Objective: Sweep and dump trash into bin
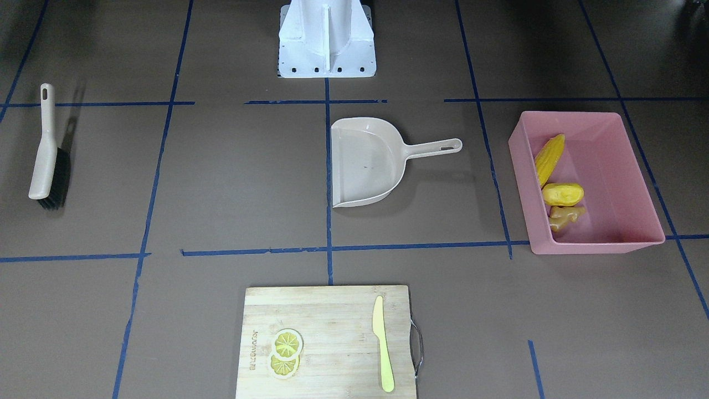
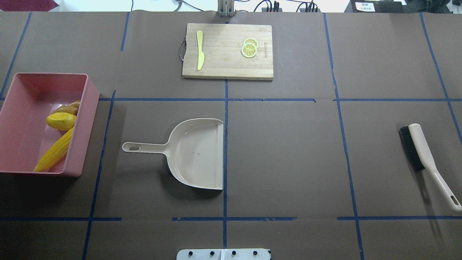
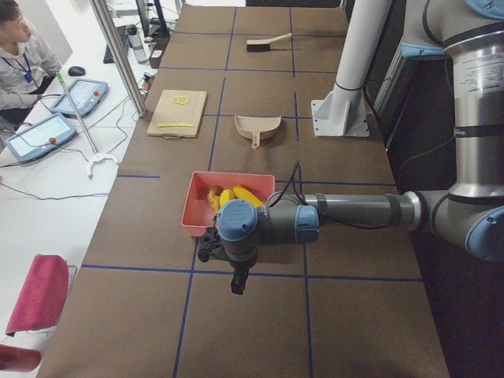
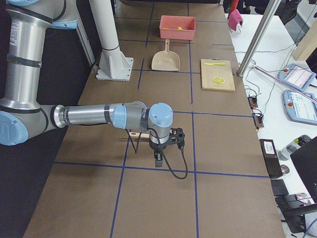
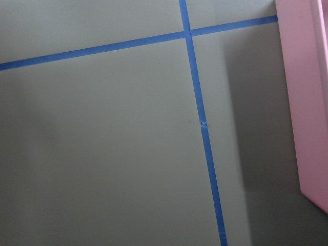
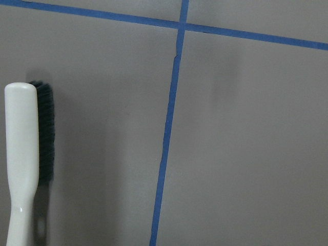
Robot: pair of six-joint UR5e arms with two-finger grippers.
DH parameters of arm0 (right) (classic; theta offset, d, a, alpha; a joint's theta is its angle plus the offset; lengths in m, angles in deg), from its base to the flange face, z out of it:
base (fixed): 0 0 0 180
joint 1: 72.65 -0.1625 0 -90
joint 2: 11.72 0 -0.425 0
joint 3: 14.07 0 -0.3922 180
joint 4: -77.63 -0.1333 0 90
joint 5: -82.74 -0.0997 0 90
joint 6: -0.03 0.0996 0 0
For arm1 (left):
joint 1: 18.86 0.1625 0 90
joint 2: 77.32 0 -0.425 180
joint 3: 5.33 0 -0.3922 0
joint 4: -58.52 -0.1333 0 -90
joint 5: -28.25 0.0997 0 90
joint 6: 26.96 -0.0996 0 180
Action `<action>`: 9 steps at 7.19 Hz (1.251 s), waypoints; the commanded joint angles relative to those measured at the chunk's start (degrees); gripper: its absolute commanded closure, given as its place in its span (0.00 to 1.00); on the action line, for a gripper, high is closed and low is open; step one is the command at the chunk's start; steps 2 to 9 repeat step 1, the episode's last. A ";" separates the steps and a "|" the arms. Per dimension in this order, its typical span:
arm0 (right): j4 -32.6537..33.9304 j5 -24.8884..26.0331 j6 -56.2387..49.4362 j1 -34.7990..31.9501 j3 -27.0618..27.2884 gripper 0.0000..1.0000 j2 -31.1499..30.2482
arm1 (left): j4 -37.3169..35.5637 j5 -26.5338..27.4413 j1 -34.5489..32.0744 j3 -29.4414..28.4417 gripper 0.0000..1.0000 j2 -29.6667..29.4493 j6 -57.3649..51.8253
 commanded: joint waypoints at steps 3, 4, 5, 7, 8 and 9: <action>0.00 0.00 0.00 0.00 0.00 0.00 0.00 | 0.00 0.00 0.00 0.00 0.00 0.00 -0.04; 0.00 0.00 0.00 0.00 0.00 0.00 0.00 | 0.00 0.00 0.00 0.00 0.00 0.00 -0.04; 0.00 0.00 0.00 0.00 0.00 0.00 0.00 | 0.00 0.00 0.00 0.00 0.00 0.00 -0.04; 0.00 0.00 0.00 0.00 0.00 0.00 0.00 | 0.00 0.00 0.00 0.00 0.00 0.00 -0.04; 0.00 0.00 0.00 0.00 0.00 0.00 0.00 | 0.00 0.00 0.00 0.00 0.00 0.00 -0.04; 0.00 0.00 0.00 0.00 0.00 0.00 0.00 | 0.00 0.00 0.00 0.00 0.00 0.00 -0.04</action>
